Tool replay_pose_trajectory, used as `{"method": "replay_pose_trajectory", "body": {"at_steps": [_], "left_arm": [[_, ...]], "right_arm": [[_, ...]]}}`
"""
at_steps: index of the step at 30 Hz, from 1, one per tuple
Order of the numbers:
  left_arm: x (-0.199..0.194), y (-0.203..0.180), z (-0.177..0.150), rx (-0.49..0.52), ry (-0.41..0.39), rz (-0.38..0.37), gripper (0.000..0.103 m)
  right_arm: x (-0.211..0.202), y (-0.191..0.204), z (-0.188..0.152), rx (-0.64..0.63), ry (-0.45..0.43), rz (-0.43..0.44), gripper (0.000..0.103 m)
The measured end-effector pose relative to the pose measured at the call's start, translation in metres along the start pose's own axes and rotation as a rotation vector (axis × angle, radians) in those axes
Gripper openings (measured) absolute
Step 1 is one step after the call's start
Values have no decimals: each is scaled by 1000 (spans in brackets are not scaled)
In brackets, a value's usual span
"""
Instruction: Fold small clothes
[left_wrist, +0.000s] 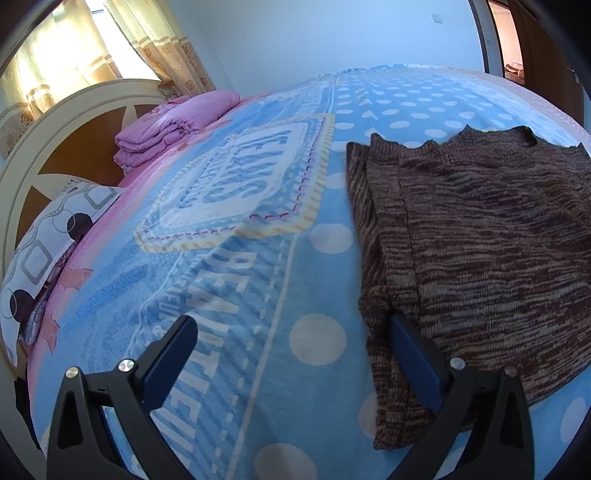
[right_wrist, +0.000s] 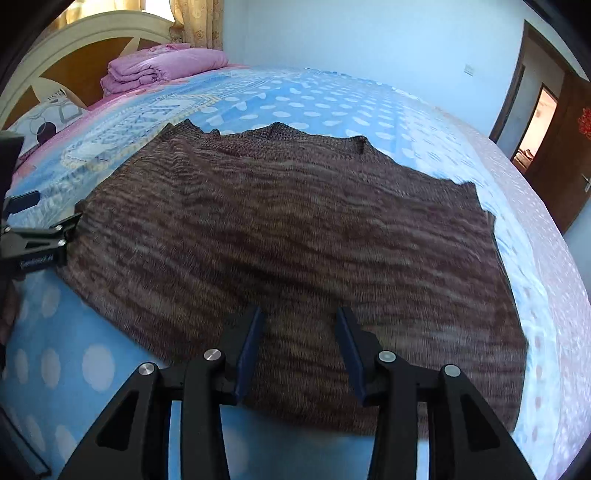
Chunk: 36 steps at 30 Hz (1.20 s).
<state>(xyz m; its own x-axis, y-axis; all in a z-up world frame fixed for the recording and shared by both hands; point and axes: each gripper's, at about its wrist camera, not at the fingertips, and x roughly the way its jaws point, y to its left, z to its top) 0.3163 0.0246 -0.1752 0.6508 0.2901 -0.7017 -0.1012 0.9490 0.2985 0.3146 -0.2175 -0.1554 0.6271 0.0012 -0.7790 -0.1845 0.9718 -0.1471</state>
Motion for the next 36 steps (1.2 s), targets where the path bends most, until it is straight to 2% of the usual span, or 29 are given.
{"method": "replay_pose_trajectory", "body": {"at_steps": [5,9,14,17,20,23,30,33,36], "left_arm": [[0,5,-4,-25,20,-28,103],[-3,6,-9,-27,29,-29,103],[-9,5,-15,-13,19,-11,103],[-13,6,-20,-5,12,-9,103],[-16,8,-23,-5,7,-15,103],[-18,9,-26,-10,1,-20,103],[-20,7,-27,2,-10,-6,103],[-19,17,-28,-38,-3,-70,103],[-17,33,-28,-114,18,-138,103]], "right_arm": [[-16,-7,-14,3,-13,18,43],[-15,-7,1,34,-28,51,43],[-15,24,24,-7,-91,133,43],[10,48,23,-43,8,195,43],[4,64,10,-111,-42,145,46],[2,56,6,-83,-31,192,49],[-9,55,-5,-132,-44,216,52],[-25,31,-12,-97,-78,202,52],[-38,-18,-14,17,-124,142,52]]}}
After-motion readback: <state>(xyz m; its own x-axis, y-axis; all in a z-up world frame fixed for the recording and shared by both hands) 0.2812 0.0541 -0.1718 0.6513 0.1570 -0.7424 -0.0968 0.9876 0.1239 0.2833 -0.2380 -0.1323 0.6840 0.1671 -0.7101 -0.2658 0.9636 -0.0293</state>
